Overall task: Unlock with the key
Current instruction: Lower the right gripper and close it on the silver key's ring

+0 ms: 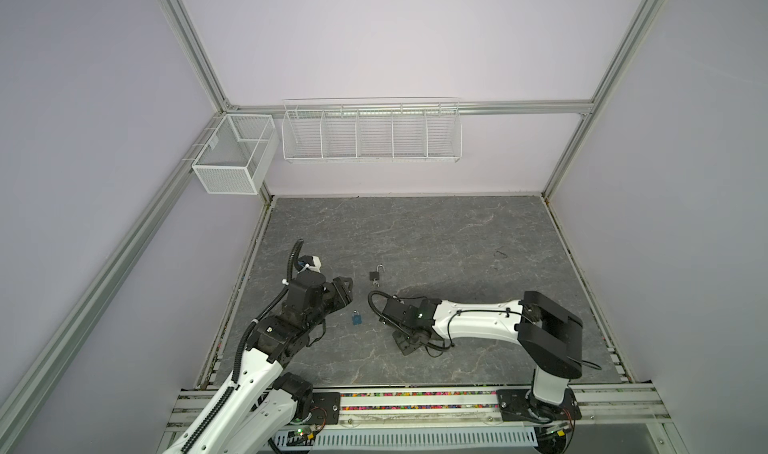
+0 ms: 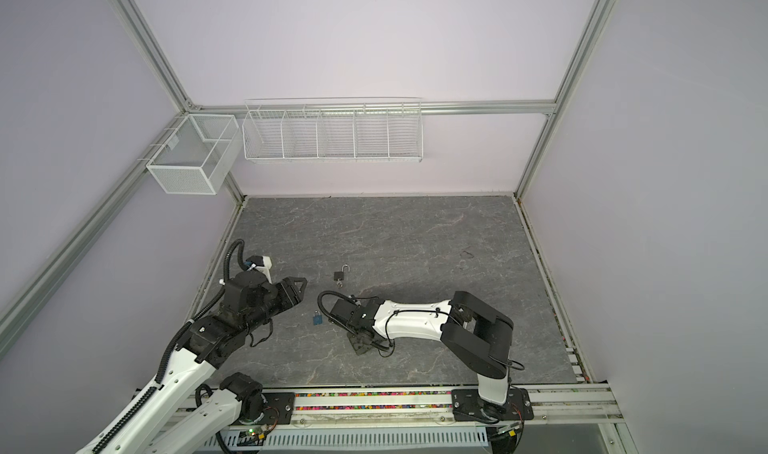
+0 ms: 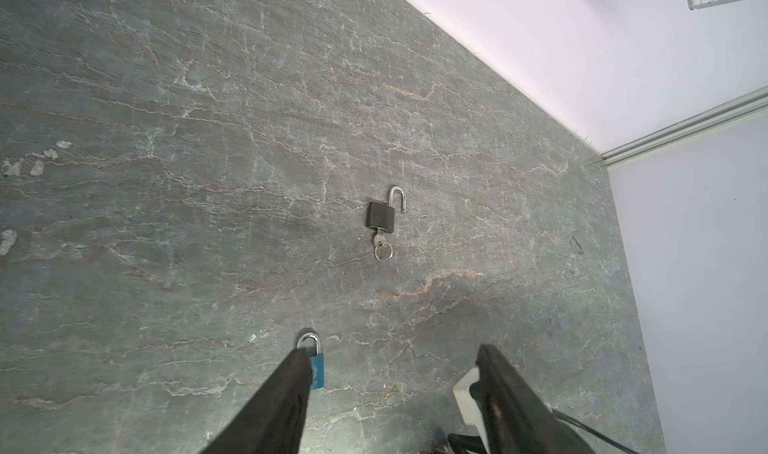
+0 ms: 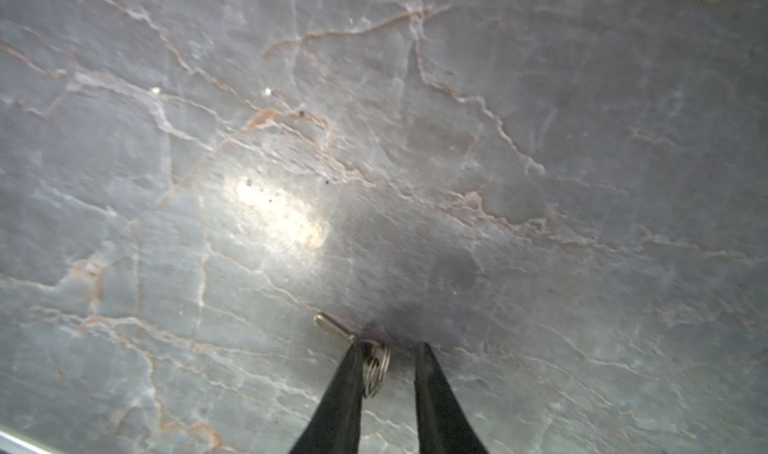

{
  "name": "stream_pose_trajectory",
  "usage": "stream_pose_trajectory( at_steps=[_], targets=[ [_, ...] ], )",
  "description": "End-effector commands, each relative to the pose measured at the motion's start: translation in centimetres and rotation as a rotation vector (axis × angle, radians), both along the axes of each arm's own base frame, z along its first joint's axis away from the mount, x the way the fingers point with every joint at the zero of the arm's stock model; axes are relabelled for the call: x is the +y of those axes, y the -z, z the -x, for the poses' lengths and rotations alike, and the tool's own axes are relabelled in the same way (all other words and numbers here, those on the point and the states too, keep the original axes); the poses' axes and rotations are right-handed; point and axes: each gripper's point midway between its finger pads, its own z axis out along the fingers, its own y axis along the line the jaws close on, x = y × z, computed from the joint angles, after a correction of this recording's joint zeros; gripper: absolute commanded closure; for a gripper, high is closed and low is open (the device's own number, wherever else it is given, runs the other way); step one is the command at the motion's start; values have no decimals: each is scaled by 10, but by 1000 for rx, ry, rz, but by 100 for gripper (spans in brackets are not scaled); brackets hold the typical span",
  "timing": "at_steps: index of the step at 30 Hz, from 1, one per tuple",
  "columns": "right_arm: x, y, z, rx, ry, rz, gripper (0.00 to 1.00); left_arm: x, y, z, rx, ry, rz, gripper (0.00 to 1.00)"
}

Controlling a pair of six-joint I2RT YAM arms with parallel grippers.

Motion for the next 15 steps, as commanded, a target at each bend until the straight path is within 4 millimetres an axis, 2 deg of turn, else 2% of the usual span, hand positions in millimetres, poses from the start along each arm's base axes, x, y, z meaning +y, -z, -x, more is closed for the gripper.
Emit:
stream_pose_trajectory(
  at_steps=[1,10,15],
  targets=[
    [-9,-2,5,5,16,11,75,0,1,1,4,-7,14,36],
    [-5,-4,1,-9,26,-12,82,-2,0,1,4,-5,26,36],
    [-4,-2,0,-6,33,-10,86,2,6,6,21,-16,18,36]
  ],
)
